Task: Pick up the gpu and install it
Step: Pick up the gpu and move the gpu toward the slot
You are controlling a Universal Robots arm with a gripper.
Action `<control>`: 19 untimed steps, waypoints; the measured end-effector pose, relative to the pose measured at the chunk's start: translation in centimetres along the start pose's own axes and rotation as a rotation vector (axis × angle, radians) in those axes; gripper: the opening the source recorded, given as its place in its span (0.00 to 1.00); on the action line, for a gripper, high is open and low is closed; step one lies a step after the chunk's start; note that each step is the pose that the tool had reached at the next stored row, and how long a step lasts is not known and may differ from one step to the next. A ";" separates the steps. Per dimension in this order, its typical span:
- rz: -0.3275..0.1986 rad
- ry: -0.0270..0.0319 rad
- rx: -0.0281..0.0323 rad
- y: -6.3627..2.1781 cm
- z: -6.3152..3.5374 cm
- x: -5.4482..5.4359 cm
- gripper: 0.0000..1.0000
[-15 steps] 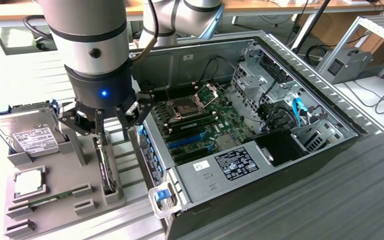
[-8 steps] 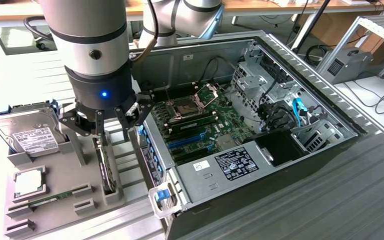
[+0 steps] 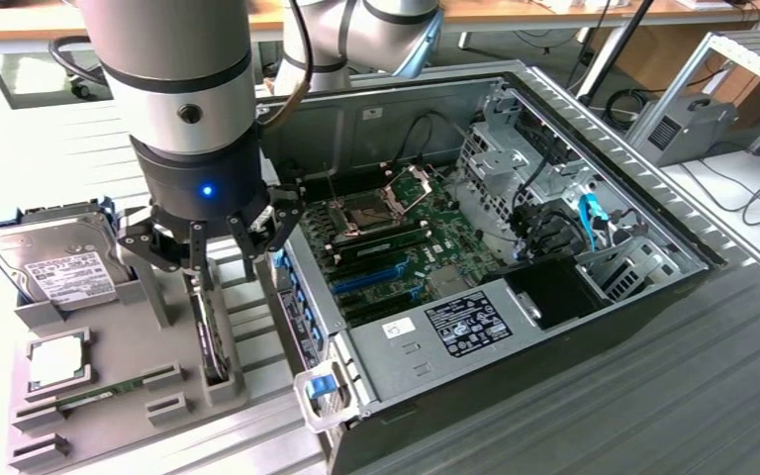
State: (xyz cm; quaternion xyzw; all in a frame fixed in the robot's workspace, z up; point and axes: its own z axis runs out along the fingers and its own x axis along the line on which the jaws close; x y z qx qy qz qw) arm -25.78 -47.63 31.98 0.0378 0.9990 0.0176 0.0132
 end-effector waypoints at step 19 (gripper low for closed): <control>0.000 0.0000 0.0000 -0.04 1.20 0.0 0.42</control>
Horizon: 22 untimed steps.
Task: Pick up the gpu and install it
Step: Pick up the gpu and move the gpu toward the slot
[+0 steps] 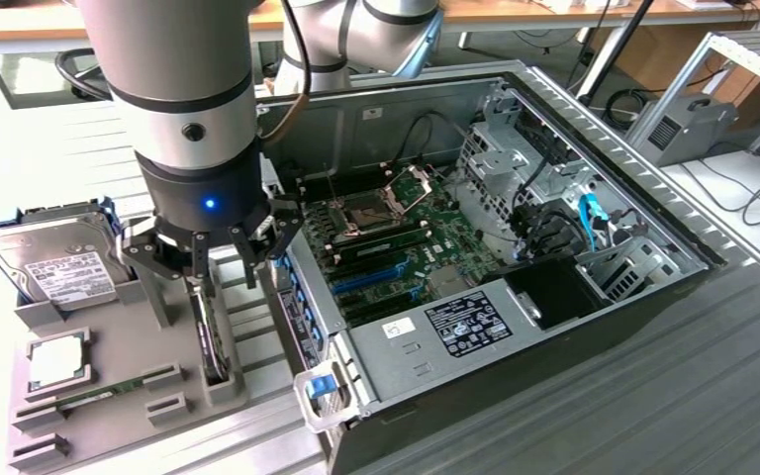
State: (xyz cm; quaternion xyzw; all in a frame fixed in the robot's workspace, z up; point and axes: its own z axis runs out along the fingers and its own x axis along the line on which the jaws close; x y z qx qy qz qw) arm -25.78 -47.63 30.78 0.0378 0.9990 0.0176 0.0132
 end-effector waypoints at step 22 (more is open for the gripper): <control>0.000 0.0001 0.0001 -0.02 0.51 0.0 0.42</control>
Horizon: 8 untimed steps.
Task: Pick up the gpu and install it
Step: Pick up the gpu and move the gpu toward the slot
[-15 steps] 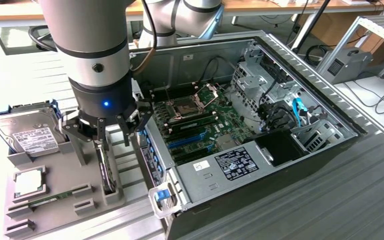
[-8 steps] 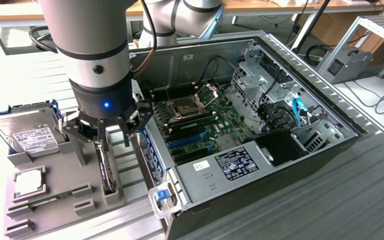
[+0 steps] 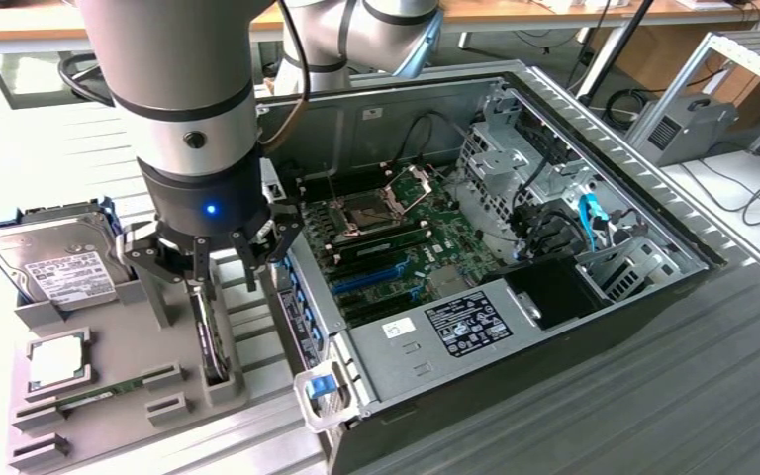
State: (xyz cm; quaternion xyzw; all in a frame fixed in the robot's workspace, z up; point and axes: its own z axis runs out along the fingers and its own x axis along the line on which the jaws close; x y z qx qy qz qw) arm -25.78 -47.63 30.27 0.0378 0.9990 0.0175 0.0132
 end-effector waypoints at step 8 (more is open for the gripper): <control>0.000 0.0000 -0.0001 -0.01 0.20 0.0 0.42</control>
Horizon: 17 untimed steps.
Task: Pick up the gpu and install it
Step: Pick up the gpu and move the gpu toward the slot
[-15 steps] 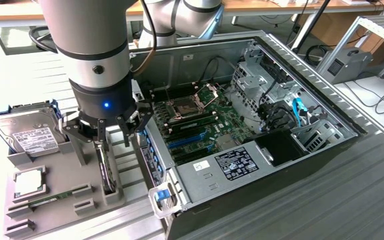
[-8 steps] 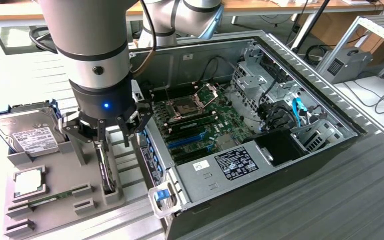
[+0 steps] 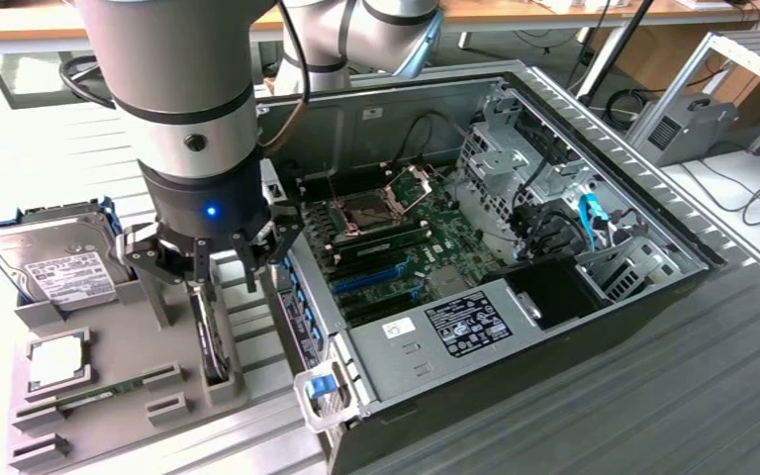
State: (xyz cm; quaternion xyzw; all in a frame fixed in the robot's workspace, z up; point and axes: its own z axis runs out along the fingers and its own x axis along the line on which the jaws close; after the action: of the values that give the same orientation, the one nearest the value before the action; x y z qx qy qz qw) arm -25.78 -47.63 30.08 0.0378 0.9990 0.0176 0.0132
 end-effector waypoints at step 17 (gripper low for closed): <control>0.000 0.0000 0.0000 0.05 1.12 1.8 0.42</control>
State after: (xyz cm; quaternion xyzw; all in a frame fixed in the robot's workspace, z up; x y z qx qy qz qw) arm -27.53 -47.41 28.92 0.0378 0.9990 0.0176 0.0132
